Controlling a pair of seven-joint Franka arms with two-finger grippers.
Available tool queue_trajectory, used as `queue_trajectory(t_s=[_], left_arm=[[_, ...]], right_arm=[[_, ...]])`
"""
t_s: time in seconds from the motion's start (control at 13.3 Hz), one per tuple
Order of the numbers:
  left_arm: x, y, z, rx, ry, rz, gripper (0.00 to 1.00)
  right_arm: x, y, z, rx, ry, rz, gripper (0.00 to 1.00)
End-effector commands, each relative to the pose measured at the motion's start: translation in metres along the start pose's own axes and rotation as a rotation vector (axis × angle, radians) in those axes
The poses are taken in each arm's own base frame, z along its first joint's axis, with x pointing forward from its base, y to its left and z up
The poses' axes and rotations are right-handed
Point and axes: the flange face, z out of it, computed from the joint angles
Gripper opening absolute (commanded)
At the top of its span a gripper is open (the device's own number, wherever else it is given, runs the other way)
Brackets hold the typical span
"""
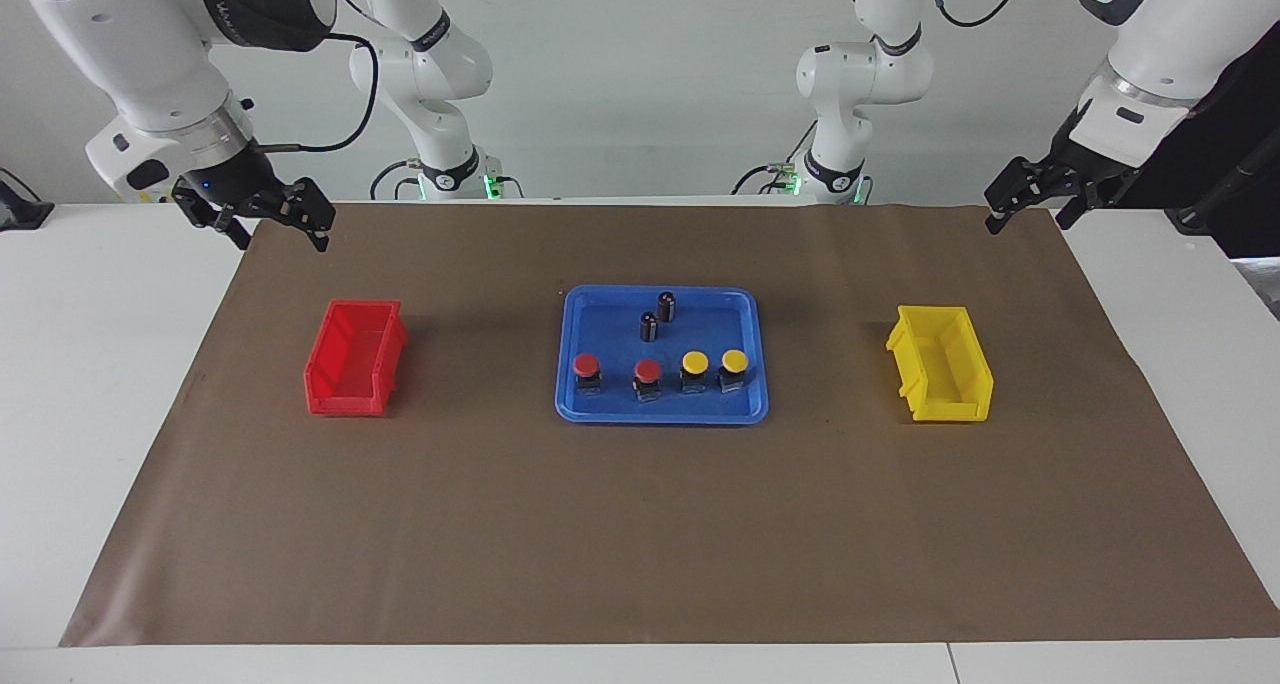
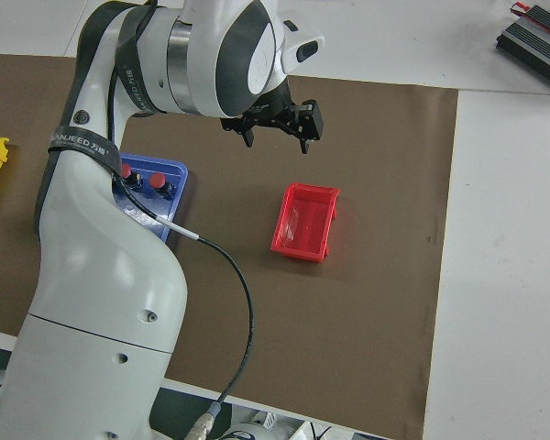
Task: Sort red and yellow buttons by color
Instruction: 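Reach the right gripper toward the red button nearest it on the tray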
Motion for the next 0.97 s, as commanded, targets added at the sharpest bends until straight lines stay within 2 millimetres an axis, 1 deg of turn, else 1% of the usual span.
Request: queue_trajectory(t_s=[0.0, 0.45, 0.53, 0.6, 0.67, 0.82, 0.9], left_arm=[[-0.003, -0.002, -0.004, 0.015, -0.010, -0.016, 1.00], [-0.004, -0.001, -0.004, 0.015, -0.010, -0.015, 1.00], [-0.004, -0.001, -0.004, 0.015, -0.010, -0.015, 1.00], [-0.003, -0.001, -0.003, 0.015, -0.012, -0.015, 1.00], [-0.003, -0.001, -0.003, 0.015, -0.012, -0.015, 1.00], [-0.003, -0.001, -0.003, 0.015, -0.012, -0.015, 1.00], [-0.003, -0.001, -0.003, 0.015, -0.012, -0.015, 1.00]], right_arm=[[-0.001, 0.001, -0.003, 0.015, 0.015, -0.009, 1.00], [-0.001, 0.000, -0.003, 0.013, 0.018, -0.015, 1.00], [0.000, -0.009, -0.003, 0.018, 0.016, -0.024, 1.00], [0.001, -0.029, -0.020, 0.041, 0.045, -0.035, 1.00], [0.013, -0.057, -0.019, 0.044, 0.046, -0.017, 1.00], [0.023, -0.155, 0.003, 0.040, 0.028, 0.033, 1.00], [0.036, -0.202, 0.012, 0.056, 0.070, 0.058, 1.00]])
